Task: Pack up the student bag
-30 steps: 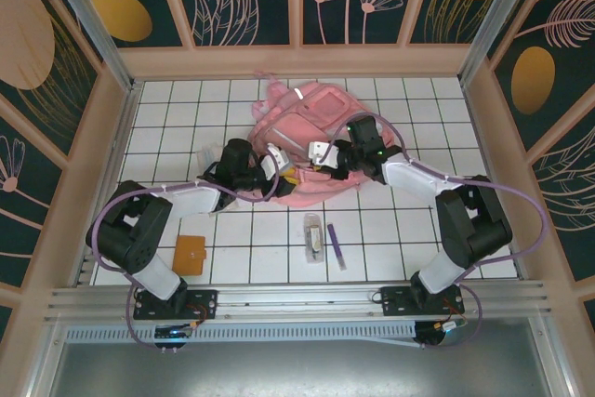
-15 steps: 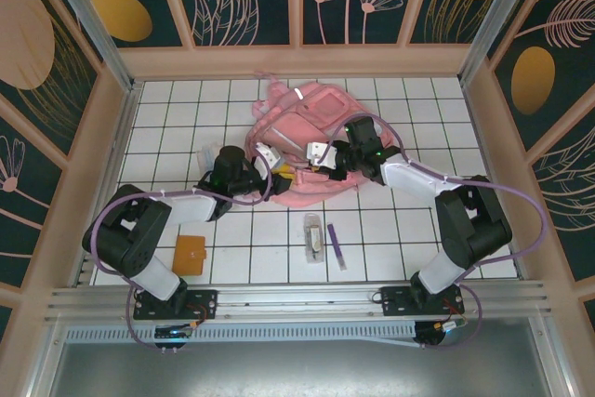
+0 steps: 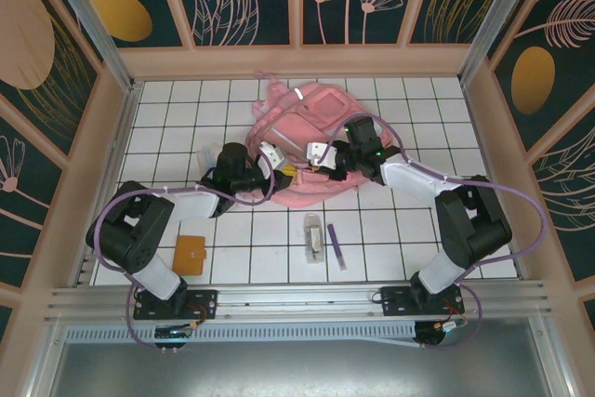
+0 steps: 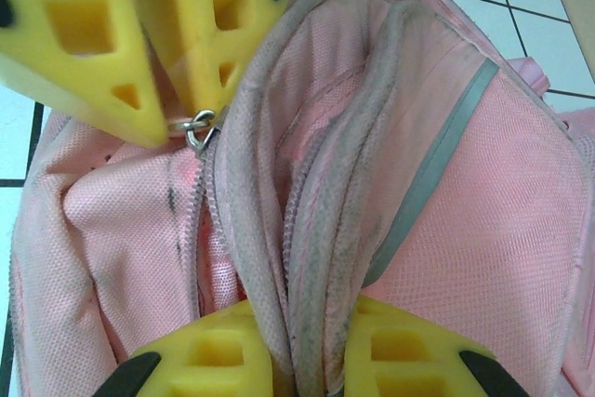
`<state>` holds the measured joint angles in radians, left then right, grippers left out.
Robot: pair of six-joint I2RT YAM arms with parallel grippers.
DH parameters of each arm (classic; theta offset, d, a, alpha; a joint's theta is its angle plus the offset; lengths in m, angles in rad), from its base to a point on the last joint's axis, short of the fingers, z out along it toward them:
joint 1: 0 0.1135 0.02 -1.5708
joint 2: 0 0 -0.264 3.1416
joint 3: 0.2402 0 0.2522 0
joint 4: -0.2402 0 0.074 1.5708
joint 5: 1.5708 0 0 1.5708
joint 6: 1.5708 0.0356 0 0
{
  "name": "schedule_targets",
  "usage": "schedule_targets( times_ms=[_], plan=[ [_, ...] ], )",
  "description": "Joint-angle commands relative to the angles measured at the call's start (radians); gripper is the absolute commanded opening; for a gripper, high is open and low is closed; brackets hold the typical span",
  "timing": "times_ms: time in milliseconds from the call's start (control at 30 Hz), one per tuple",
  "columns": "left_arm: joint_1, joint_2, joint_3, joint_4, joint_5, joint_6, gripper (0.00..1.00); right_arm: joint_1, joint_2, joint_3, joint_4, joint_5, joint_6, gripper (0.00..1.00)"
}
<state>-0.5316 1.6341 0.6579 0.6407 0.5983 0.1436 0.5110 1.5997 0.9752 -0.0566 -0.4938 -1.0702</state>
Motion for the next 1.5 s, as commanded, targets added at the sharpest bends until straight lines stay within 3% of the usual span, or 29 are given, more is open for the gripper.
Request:
schedule_targets(
  times_ms=[0,100,233,333,467,600,733,800,867,1033,1300,1467],
  plan=[
    [-0.008,0.014,0.016,0.022,-0.062,-0.029,0.0,0.031,-0.003,0.023,0.013,-0.081,-0.006,0.0],
    [-0.008,-0.001,0.0,0.018,-0.041,0.008,0.0,0.031,-0.006,0.012,0.004,-0.048,-0.029,0.0],
    [-0.002,-0.059,0.02,-0.139,-0.017,0.09,0.0,0.026,-0.011,0.013,-0.044,-0.027,-0.069,0.0],
    [0.028,-0.115,-0.019,-0.139,0.045,0.115,0.0,0.006,-0.027,-0.002,-0.044,-0.014,-0.084,0.0],
    [0.106,-0.139,-0.017,-0.199,0.048,0.12,0.0,-0.024,-0.039,-0.003,-0.083,-0.011,-0.118,0.0],
    [0.133,-0.112,-0.016,-0.145,0.062,0.131,0.0,-0.037,-0.052,-0.014,-0.072,-0.015,-0.116,0.0],
    [0.133,-0.043,0.082,-0.278,0.246,0.197,0.0,-0.037,-0.052,0.0,-0.084,-0.031,-0.107,0.0],
    [0.126,-0.028,0.07,-0.26,0.357,0.209,0.22,-0.036,-0.052,-0.006,-0.063,-0.022,-0.098,0.0],
    [0.108,-0.035,0.055,-0.252,0.398,0.223,0.25,-0.037,-0.048,-0.005,-0.055,-0.017,-0.086,0.0],
    [0.04,-0.059,0.004,-0.177,0.284,0.138,0.34,-0.035,-0.043,0.004,-0.044,-0.03,-0.071,0.0],
    [0.001,-0.022,-0.032,0.037,-0.048,-0.065,0.36,-0.013,-0.041,0.002,-0.002,-0.003,-0.041,0.0],
    [-0.001,-0.037,-0.056,0.13,-0.128,-0.097,0.36,-0.003,-0.046,0.008,-0.01,-0.012,-0.039,0.0]
  ],
)
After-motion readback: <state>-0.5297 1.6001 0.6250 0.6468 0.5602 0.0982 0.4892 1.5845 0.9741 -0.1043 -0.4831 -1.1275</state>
